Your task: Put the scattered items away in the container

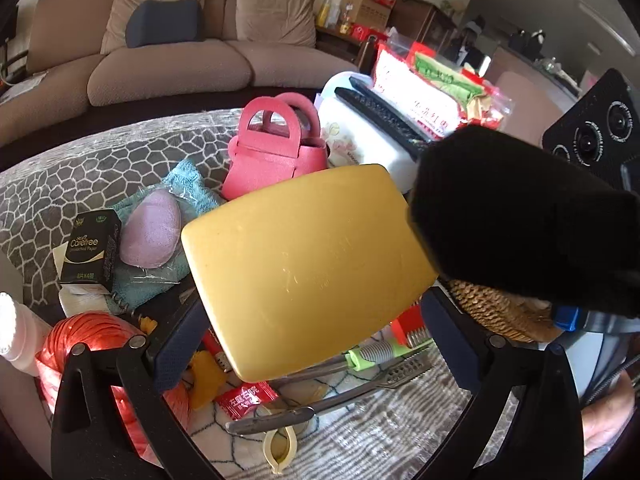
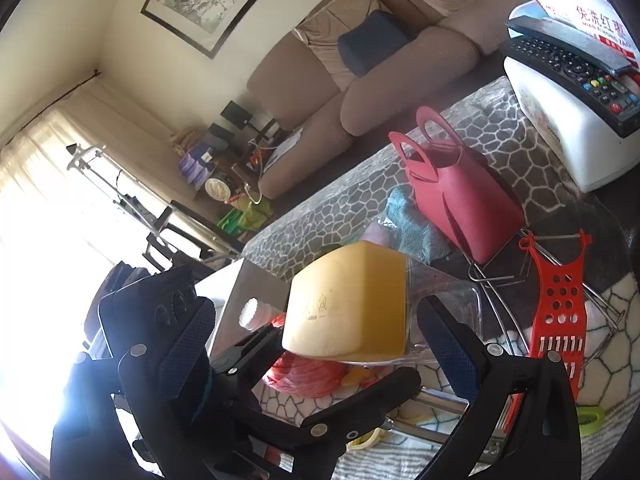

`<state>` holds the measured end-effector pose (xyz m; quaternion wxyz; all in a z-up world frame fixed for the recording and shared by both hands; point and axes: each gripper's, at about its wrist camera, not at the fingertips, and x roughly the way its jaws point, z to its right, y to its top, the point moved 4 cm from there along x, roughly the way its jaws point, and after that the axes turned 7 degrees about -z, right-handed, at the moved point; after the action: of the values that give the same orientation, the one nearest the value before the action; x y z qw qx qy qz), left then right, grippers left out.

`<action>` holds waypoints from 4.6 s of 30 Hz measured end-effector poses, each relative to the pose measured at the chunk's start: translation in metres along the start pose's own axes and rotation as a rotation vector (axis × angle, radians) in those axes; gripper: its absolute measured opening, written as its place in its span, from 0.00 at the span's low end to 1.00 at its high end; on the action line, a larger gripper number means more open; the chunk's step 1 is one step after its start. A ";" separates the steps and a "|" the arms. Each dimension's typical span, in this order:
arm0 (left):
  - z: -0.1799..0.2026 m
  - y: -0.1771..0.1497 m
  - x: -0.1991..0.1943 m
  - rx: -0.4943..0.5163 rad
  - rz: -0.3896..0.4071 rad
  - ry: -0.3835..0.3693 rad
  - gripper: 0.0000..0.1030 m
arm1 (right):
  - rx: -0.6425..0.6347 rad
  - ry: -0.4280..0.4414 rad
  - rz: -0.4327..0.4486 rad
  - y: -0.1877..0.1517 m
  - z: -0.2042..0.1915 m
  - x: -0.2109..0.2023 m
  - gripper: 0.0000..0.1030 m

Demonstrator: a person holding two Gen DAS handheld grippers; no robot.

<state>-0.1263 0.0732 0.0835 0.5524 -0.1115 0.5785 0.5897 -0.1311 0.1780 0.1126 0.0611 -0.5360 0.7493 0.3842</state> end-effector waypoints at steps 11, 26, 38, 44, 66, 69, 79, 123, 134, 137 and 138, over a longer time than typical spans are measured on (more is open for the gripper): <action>0.042 -0.084 -0.137 0.012 0.068 -0.019 0.99 | -0.091 0.032 -0.073 -0.079 -0.096 -0.044 1.00; 0.068 -0.270 -0.175 -0.098 -0.130 0.014 0.99 | 0.235 0.176 -0.339 -0.303 -0.093 -0.040 1.00; 0.021 -0.226 -0.156 -0.238 -0.115 -0.005 1.00 | 0.235 0.145 -0.203 -0.225 -0.089 -0.029 1.00; 0.005 -0.244 -0.172 -0.267 -0.081 0.021 1.00 | 0.142 0.006 -0.196 -0.221 -0.090 -0.048 1.00; 0.029 -0.286 -0.109 -0.244 -0.070 0.353 0.84 | 0.081 -0.166 -0.182 -0.264 -0.083 -0.098 1.00; 0.016 -0.286 -0.123 -0.322 -0.076 0.242 0.84 | 0.100 -0.156 -0.176 -0.266 -0.078 -0.100 1.00; -0.036 -0.327 -0.164 -0.958 -0.035 -0.456 0.84 | 0.118 -0.094 -0.207 -0.281 -0.091 -0.084 1.00; -0.140 -0.346 -0.213 -0.924 0.005 -0.344 1.00 | -0.822 -0.154 -0.436 -0.260 -0.186 0.083 1.00; -0.161 -0.335 -0.192 -1.018 0.046 -0.437 1.00 | -1.049 -0.126 -0.678 -0.280 -0.167 0.141 1.00; -0.160 -0.332 -0.182 -1.005 0.035 -0.441 1.00 | -1.033 -0.112 -0.734 -0.286 -0.164 0.156 1.00; -0.160 -0.333 -0.179 -1.009 0.027 -0.433 1.00 | -1.020 -0.119 -0.748 -0.288 -0.163 0.161 1.00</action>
<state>0.1175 -0.2423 -0.0139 0.5293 -0.2313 0.0981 0.8104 0.0983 -0.0858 -0.0020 -0.0303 -0.7008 0.2297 0.6747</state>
